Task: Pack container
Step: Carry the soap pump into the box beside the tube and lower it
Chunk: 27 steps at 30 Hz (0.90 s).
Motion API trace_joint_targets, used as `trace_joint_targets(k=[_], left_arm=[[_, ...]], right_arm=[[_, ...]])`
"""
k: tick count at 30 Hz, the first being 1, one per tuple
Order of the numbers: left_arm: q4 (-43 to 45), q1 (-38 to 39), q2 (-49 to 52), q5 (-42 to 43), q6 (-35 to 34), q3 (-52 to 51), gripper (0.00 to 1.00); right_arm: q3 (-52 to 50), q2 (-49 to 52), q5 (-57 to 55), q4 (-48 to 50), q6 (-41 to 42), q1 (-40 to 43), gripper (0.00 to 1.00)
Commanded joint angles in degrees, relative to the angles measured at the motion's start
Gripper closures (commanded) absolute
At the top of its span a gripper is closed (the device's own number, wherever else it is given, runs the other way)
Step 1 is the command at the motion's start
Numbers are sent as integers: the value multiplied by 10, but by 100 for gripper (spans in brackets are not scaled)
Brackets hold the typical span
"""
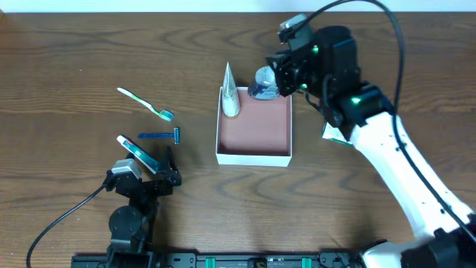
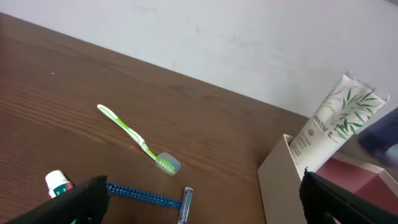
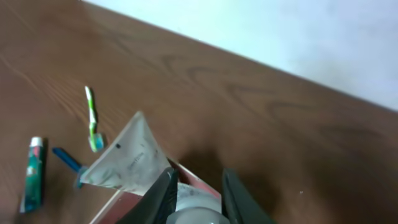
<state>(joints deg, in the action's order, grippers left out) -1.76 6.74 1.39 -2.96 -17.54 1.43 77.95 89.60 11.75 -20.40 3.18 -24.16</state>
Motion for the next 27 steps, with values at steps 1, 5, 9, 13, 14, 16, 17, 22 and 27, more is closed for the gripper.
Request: trace_joint_targets(k=[1, 5, 9, 13, 14, 16, 17, 22, 27], left_arm=[[-21, -3, 0, -6, 10, -12, 2], [-21, -3, 0, -6, 10, -12, 2], [-21, -3, 0, -6, 10, -12, 2], [-21, -3, 0, -6, 10, -12, 2], [-21, -3, 0, -6, 10, -12, 2], [-21, -3, 0, -6, 10, -12, 2], [-21, -3, 0, -6, 10, -12, 2], [-21, -3, 0, -6, 10, -12, 2], [-21, -3, 0, -6, 10, -12, 2]], right_arm=[[17, 13, -25, 9, 11, -17, 81], [17, 35, -27, 13, 11, -24, 81], [17, 56, -27, 18, 11, -26, 82], [17, 78, -27, 26, 11, -28, 82], [17, 83, -27, 29, 11, -29, 82], [17, 93, -27, 35, 11, -30, 82], [17, 99, -27, 40, 11, -31, 82], [17, 121, -27, 54, 11, -38, 82], [17, 137, -28, 64, 10, -47, 81]])
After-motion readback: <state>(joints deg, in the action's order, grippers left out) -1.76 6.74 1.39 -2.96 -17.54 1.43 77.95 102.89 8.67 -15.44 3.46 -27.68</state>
